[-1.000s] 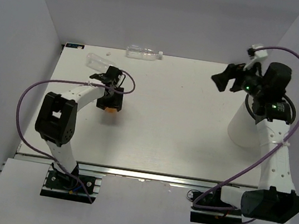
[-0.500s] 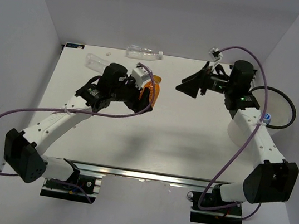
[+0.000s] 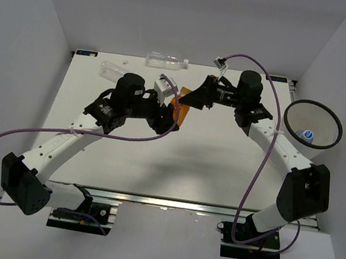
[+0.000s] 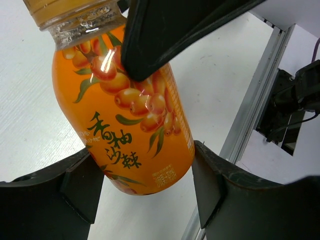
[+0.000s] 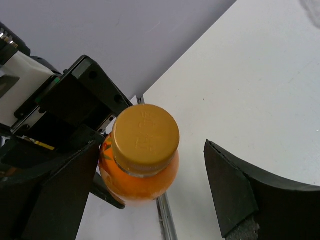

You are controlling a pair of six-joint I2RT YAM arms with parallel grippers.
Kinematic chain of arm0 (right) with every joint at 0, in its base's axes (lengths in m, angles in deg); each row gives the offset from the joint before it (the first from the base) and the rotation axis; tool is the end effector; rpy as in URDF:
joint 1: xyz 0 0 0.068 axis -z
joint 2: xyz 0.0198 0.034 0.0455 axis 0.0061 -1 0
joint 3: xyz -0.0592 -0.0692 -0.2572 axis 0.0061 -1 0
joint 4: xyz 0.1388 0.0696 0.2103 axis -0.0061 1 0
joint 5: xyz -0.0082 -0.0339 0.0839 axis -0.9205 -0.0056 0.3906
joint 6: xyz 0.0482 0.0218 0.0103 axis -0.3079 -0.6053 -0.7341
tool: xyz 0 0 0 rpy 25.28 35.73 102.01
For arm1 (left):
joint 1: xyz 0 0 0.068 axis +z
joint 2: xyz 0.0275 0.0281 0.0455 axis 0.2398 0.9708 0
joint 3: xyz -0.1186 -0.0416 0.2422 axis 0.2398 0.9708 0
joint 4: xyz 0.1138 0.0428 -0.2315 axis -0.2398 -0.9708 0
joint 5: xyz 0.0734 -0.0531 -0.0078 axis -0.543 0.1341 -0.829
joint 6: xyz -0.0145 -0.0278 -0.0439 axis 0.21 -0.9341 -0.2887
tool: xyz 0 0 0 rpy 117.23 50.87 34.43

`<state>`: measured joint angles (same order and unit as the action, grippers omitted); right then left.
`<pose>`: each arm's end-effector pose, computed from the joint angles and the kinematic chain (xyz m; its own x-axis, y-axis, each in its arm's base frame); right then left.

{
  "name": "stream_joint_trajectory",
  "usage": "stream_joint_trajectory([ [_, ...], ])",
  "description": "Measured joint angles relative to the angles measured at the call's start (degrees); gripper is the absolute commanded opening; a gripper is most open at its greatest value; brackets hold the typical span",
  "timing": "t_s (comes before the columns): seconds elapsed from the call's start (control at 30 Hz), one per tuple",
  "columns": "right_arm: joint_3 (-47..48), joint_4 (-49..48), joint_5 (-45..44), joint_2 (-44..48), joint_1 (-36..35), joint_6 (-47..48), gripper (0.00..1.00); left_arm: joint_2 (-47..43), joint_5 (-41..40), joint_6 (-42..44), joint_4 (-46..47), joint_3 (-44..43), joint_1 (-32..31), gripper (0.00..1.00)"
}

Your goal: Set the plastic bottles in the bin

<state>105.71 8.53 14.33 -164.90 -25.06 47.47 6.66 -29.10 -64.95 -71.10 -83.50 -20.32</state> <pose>0.3120 0.1790 0.3643 -0.6098 0.1361 -0.7808 -0.7592 0.1823 0.6248 0.2251 -0.1744 0.3614 -0.3775 0.2740 -0.8845 0.8563 0.4669 -0.2209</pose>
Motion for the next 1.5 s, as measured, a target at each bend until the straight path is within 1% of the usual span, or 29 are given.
stream_joint_trajectory([
  [0.03,0.0,0.0,-0.5,-0.2,-0.4,-0.3,0.89,0.0,-0.1,0.0,0.0,0.3,0.2,0.0],
  [0.1,0.0,0.0,-1.7,-0.4,-1.6,-0.5,0.85,0.0,-0.1,0.0,0.6,0.6,0.1,0.0],
  [0.13,0.0,-0.2,-2.1,-0.4,-2.3,-0.6,0.82,0.0,-0.2,0.0,1.0,0.6,0.0,0.0],
  [0.17,0.0,-0.4,-2.3,-0.4,-3.0,-0.7,0.76,-0.1,-0.3,0.0,1.4,0.6,-0.1,0.0],
  [0.2,0.2,-0.4,-2.4,-0.6,-3.4,-0.8,0.72,-0.1,-0.5,0.0,1.7,0.6,-0.1,0.0],
  [0.23,0.4,-0.5,-2.4,-0.7,-3.8,-0.9,0.66,-0.2,-0.9,0.1,1.8,0.6,-0.1,0.0],
  [0.27,0.8,-0.7,-2.9,-1.0,-4.2,-0.8,0.52,-0.2,-1.3,0.1,1.7,0.6,-0.2,0.0],
  [0.3,1.0,-1.0,-3.1,-1.3,-4.3,-1.0,0.44,-0.3,-1.6,0.2,1.7,0.5,-0.1,0.0],
  [0.33,1.2,-1.3,-3.1,-1.5,-4.3,-1.0,0.31,-0.4,-1.9,0.2,1.8,0.5,-0.1,0.02],
  [0.37,1.2,-1.3,-3.1,-1.7,-4.3,-1.3,0.26,-0.4,-2.1,0.2,1.8,0.5,-0.1,0.16],
  [0.4,1.2,-1.6,-3.2,-1.7,-4.3,-1.4,0.23,-0.4,-2.4,0.2,1.8,0.5,-0.1,0.44],
  [0.43,1.3,-1.6,-3.5,-1.7,-4.3,-1.3,0.21,-0.4,-2.9,0.2,1.9,0.5,-0.1,0.98],
  [0.47,1.4,-1.6,-3.7,-1.7,-4.3,-1.4,0.18,-0.5,-3.8,0.5,1.9,0.5,-0.1,0.98],
  [0.53,2.3,-0.3,-5.7,-1.7,-4.2,-0.5,0.16,-0.8,-6.0,0.2,2.2,0.5,-0.1,0.98],
  [0.63,3.8,2.8,-9.9,-1.6,-3.5,1.8,0.16,-1.6,-10.4,-0.2,2.5,0.5,-0.2,0.98],
  [0.73,4.9,6.9,-15.5,-0.9,-1.2,5.1,0.14,-3.2,-17.6,-1.6,2.6,0.3,-0.2,0.98],
  [0.8,5.9,9.9,-18.6,0.0,2.3,6.7,0.13,-3.7,-24.5,-3.2,2.6,-0.5,-0.1,0.98],
  [0.87,7.5,13.0,-21.5,0.7,7.1,8.2,0.13,-3.1,-30.9,-5.3,2.7,-1.9,0.7,0.98],
  [0.9,8.9,15.1,-23.6,1.1,10.0,9.5,0.13,-2.3,-32.6,-6.5,2.7,-2.9,2.0,0.98],
  [1.0,12.9,20.7,-32.6,3.1,17.6,15.2,0.15,4.0,-35.5,-11.8,2.1,-8.7,10.2,0.98],
  [1.07,14.6,23.8,-39.9,5.6,20.2,19.4,0.16,10.9,-37.9,-15.9,0.4,-14.8,16.3,0.98],
  [1.17,15.4,27.1,-51.0,11.2,22.0,25.6,0.17,22.5,-41.6,-21.4,-3.5,-24.6,23.0,0.98],
  [1.3,16.3,31.3,-63.8,17.0,25.2,30.5,0.19,38.3,-44.6,-27.7,-10.4,-38.8,27.8,0.98],
  [1.37,15.8,33.6,-69.6,19.0,27.8,31.8,0.27,45.9,-44.9,-30.1,-13.3,-46.2,29.4,0.98],
  [1.4,15.3,34.7,-72.3,19.7,29.0,32.3,0.33,50.0,-44.8,-31.2,-14.7,-50.1,30.0,0.98],
  [1.43,14.5,35.5,-74.4,20.3,29.9,32.6,0.52,53.1,-44.7,-32.1,-15.2,-52.9,30.5,0.98],
  [1.47,13.3,36.3,-76.4,20.9,30.6,32.7,0.66,56.0,-44.4,-33.1,-15.6,-54.9,31.1,0.98],
  [1.5,12.1,37.6,-78.1,21.2,31.1,32.8,0.83,58.2,-43.8,-34.1,-15.5,-56.0,31.6,0.98],
])
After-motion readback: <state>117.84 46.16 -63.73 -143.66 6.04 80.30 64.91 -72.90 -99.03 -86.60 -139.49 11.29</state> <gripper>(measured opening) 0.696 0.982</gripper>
